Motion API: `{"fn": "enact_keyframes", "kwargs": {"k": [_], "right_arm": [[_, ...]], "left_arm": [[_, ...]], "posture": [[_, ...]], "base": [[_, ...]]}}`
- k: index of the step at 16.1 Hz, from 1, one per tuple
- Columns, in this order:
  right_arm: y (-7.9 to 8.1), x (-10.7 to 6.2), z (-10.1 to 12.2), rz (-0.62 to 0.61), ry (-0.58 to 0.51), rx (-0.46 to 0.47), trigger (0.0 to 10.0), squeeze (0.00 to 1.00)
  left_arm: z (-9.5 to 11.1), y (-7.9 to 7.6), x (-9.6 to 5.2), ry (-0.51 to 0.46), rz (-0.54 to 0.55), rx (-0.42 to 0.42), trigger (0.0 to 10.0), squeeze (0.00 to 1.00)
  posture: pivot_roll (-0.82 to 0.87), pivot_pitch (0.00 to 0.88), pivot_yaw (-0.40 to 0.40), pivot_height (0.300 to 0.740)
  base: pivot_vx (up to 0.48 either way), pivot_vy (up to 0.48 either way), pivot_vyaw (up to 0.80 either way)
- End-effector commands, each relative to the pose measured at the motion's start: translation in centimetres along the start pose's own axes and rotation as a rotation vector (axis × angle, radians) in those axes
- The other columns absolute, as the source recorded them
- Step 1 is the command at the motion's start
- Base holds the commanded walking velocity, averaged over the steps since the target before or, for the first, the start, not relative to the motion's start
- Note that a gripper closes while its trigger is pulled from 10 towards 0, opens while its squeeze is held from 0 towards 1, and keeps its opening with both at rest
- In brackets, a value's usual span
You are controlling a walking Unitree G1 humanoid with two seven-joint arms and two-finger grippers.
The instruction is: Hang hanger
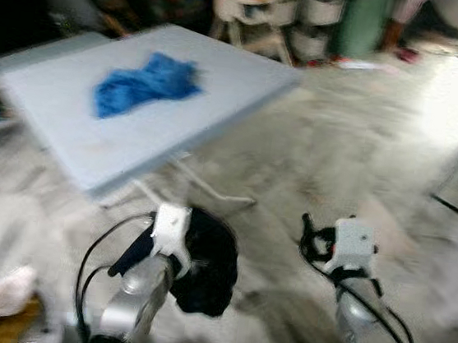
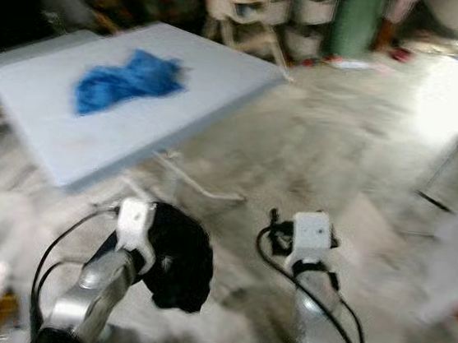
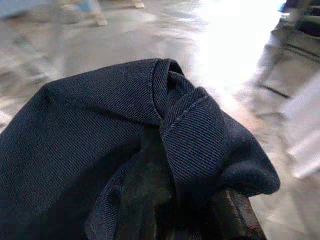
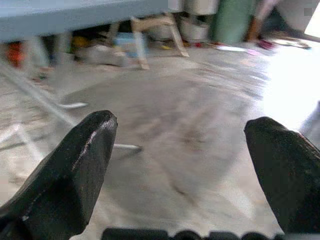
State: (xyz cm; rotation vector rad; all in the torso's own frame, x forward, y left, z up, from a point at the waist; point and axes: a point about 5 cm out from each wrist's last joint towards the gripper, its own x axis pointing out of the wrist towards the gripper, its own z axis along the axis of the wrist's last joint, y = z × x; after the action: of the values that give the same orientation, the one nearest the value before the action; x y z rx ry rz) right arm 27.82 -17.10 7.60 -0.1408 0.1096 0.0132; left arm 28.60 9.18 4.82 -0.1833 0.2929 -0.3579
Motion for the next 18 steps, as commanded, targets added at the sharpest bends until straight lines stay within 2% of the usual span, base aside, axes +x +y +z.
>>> {"fn": "enact_keyframes", "kwargs": {"k": [1, 3, 7, 13, 15, 18], "right_arm": [[0.5, 0.0, 0.0, 0.011, 0.004, 0.017, 10.0, 0.0], [0.2, -0.2, -0.1, 0.001, 0.006, 0.015, 10.0, 0.0], [-0.2, -0.2, -0.1, -0.007, 0.008, 0.007, 10.0, 0.0], [0.0, 0.3, 0.1, -0.002, 0.001, 0.01, 10.0, 0.0], [0.0, 0.4, 0.3, -0.001, -0.007, 0.016, 10.0, 0.0], [-0.2, 0.4, 0.3, 0.001, -0.008, 0.015, 10.0, 0.0]], "left_arm": [[0.3, 0.7, 0.0, -0.009, 0.01, 0.024, 10.0, 0.0], [0.4, 0.6, 0.2, -0.008, 0.007, 0.025, 10.0, 0.0], [0.3, 0.5, 0.4, -0.004, 0.008, 0.028, 10.0, 0.0], [0.2, 1.3, 0.5, -0.025, 0.044, -0.026, 10.0, 0.0], [0.1, 1.9, 0.3, -0.021, 0.057, -0.016, 10.0, 0.0], [-0.1, 2.8, 0.0, -0.017, 0.095, -0.024, 10.0, 0.0]], "posture": [[-0.24, 0.0, 0.134, 0.74], [-0.24, 0.0, 0.135, 0.74], [-0.25, 0.0, 0.129, 0.74], [-0.25, 0.0, 0.128, 0.74], [-0.24, 0.0, 0.129, 0.74], [-0.24, 0.0, 0.122, 0.74]], "base": [[0.0, -0.48, -0.8], [0.0, -0.412, -0.61], [0.0, -0.301, 0.0], [0.0, 0.0, 0.0], [0.0, 0.0, 0.0], [0.0, 0.347, 0.0]]}}
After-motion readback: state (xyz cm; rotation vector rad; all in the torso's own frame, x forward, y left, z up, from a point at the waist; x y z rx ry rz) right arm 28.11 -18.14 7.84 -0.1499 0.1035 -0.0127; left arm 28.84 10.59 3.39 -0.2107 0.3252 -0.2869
